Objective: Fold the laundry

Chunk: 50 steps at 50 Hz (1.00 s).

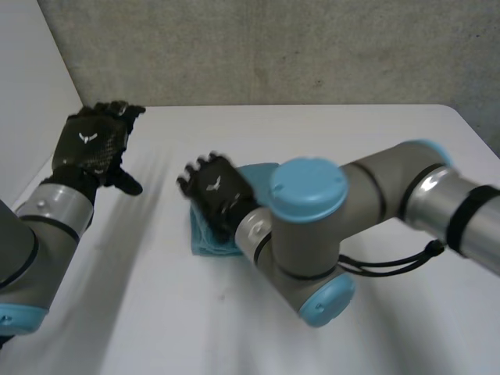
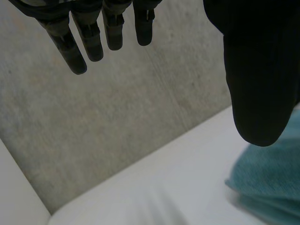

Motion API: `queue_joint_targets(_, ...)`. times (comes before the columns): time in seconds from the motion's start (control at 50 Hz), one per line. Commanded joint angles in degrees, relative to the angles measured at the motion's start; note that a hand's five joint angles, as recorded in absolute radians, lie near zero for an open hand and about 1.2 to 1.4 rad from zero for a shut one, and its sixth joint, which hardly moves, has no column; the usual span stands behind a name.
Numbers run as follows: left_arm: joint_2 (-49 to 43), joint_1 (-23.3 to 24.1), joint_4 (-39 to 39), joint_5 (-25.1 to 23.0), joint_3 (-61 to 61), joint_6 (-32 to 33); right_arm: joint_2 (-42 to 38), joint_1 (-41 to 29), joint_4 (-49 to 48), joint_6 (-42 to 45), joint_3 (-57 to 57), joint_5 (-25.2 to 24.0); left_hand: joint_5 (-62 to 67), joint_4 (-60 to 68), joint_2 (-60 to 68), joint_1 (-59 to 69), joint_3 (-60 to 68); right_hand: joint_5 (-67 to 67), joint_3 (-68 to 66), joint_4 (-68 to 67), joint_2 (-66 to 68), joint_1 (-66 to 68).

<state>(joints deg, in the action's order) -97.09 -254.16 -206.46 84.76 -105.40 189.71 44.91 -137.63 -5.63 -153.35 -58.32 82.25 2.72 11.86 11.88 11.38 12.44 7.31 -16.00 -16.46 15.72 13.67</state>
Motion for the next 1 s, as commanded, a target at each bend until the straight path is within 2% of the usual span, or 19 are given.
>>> queue_joint_targets(0.02,-2.6,2.3,1.6,-0.5,7.7,-2.8,10.3,8.3,-0.3,-17.4,-3.9,7.1,-2.7,-1.8,-1.8,-1.3,-2.4,-7.3,6.0,6.5,-5.7,-3.7)
queue_joint_targets(0.06,-3.6,3.1,2.1,-0.5,8.9,-3.9,10.7,10.6,1.1,-21.6,-5.4,6.6,-2.5,-1.6,-1.7,-1.2,-2.2,-7.3,6.0,6.5,-5.7,-3.7)
queue_joint_targets(0.08,-7.1,6.4,4.5,-0.6,12.8,-7.4,10.7,11.3,1.8,-22.4,-5.7,6.3,-2.2,-1.3,-1.3,-0.8,-1.9,-7.3,6.0,6.5,-5.7,-3.7)
queue_joint_targets(0.16,-13.9,10.5,11.9,-0.6,19.9,-12.2,10.4,12.7,6.2,-23.8,-6.1,4.6,-2.2,-1.3,-1.3,-0.8,-1.9,-7.3,6.0,6.5,-5.7,-3.7)
queue_joint_targets(0.24,-20.9,12.0,20.6,-0.2,25.7,-14.7,7.6,14.3,8.4,-24.4,-5.8,2.7,-2.2,-1.3,-1.3,-0.8,-1.9,-7.3,6.0,6.5,-5.7,-3.7)
queue_joint_targets(0.32,-25.5,12.3,25.7,0.1,28.1,-15.8,3.6,15.5,8.8,-25.8,-4.3,0.2,-2.2,-1.3,-1.3,-0.8,-1.9,-7.3,6.0,6.5,-5.7,-3.7)
queue_joint_targets(0.46,-28.1,12.2,25.6,2.6,28.1,-15.3,-0.9,16.5,10.7,-26.4,-0.9,-3.3,-1.8,-1.0,-1.0,-0.5,-1.6,-7.3,6.0,6.5,-5.7,-3.7)
queue_joint_targets(0.52,-28.7,11.8,25.9,3.8,27.4,-14.5,-4.1,17.0,15.7,-26.1,3.3,-4.2,-2.0,-1.1,-1.2,-0.7,-1.7,-7.3,6.0,6.5,-5.7,-3.7)
queue_joint_targets(0.68,-26.9,11.3,25.9,3.9,26.6,-10.9,-4.0,18.0,19.1,-25.5,6.6,-4.9,-2.5,-1.6,-1.7,-1.2,-2.2,-7.3,6.0,6.5,-5.7,-3.7)
queue_joint_targets(0.82,-17.8,11.4,26.7,3.7,28.6,-8.8,4.8,19.1,19.0,-25.8,5.7,-3.9,-2.7,-1.9,-1.9,-1.4,-2.4,-7.3,6.0,6.5,-5.7,-3.7)
queue_joint_targets(0.88,-11.7,11.3,29.9,3.7,29.8,-9.3,13.1,20.2,18.6,-26.2,2.4,-2.2,-2.7,-1.9,-1.9,-1.4,-2.4,-7.3,6.0,6.5,-5.7,-3.7)
queue_joint_targets(0.9,-8.8,11.1,31.7,3.8,30.5,-9.4,13.1,20.2,18.6,-26.2,2.4,-2.2,-2.7,-1.9,-1.9,-1.4,-2.4,-7.3,6.0,6.5,-5.7,-3.7)
queue_joint_targets(0.94,-7.3,10.8,32.9,3.7,30.9,-9.4,24.0,24.0,17.0,-25.8,-2.9,2.9,-2.7,-1.9,-1.9,-1.4,-2.4,-7.3,6.0,6.5,-5.7,-3.7)
queue_joint_targets(0.96,-4.3,9.7,35.4,3.7,31.6,-9.5,24.1,24.0,17.0,-25.8,-2.9,2.9,-2.7,-1.9,-1.9,-1.4,-2.4,-7.3,6.0,6.5,-5.7,-3.7)
queue_joint_targets(1.0,-1.9,8.9,37.2,3.7,31.9,-9.6,29.2,25.6,16.1,-25.5,-5.7,5.6,-2.7,-1.9,-1.9,-1.4,-2.4,-7.3,6.0,6.5,-5.7,-3.7)
